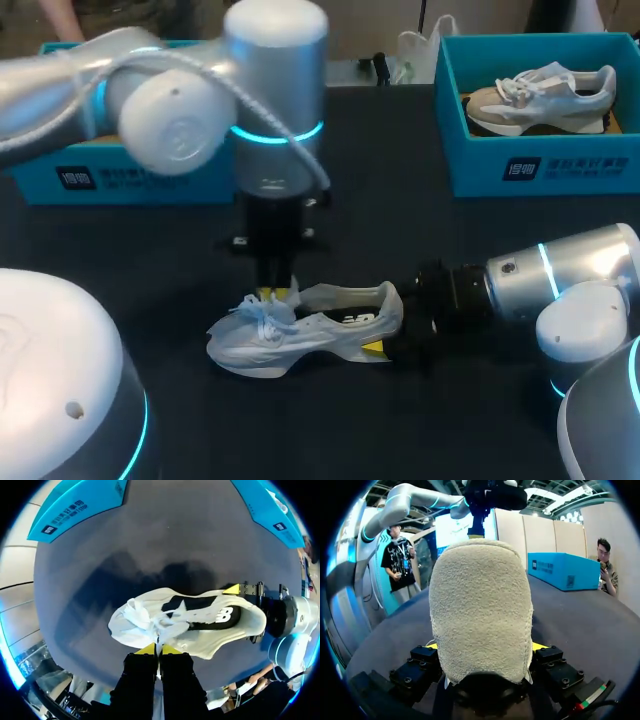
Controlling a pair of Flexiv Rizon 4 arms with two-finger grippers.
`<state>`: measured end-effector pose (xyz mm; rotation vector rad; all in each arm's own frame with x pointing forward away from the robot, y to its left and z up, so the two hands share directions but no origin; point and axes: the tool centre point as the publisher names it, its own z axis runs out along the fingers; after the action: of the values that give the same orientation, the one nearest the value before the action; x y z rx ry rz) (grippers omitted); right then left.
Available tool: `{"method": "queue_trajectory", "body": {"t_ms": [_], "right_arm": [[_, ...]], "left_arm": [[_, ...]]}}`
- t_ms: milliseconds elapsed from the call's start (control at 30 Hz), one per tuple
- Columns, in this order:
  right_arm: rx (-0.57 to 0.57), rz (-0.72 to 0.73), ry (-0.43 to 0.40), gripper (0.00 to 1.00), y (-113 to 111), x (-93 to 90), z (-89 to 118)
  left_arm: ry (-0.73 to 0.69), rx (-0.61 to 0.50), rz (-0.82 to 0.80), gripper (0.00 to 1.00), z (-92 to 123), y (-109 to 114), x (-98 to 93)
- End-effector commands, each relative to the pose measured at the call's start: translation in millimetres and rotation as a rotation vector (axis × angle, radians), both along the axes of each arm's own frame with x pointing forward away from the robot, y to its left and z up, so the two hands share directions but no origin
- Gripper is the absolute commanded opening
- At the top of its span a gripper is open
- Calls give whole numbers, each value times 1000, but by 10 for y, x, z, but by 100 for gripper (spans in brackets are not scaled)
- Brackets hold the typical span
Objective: Take the shoe out of the shoebox, open the shoe tongue, remove and reinsert the insole, then place the shoe into the shoebox
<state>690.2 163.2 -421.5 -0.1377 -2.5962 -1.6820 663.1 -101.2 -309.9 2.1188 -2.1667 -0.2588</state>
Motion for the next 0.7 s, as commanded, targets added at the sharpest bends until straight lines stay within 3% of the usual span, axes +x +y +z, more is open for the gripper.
{"method": "queue_trajectory", "body": {"t_ms": [33, 333, 700], "right_arm": [[-7, 0, 2, 0, 23, -1, 8], [-7, 0, 2, 0, 23, -1, 8], [-7, 0, 2, 0, 23, -1, 8]], "left_arm": [[-31, -278, 53, 0, -34, 387, -99], [-47, -295, 93, 0, -276, 618, -113], [-44, -218, 124, 0, -612, 667, -84]]}}
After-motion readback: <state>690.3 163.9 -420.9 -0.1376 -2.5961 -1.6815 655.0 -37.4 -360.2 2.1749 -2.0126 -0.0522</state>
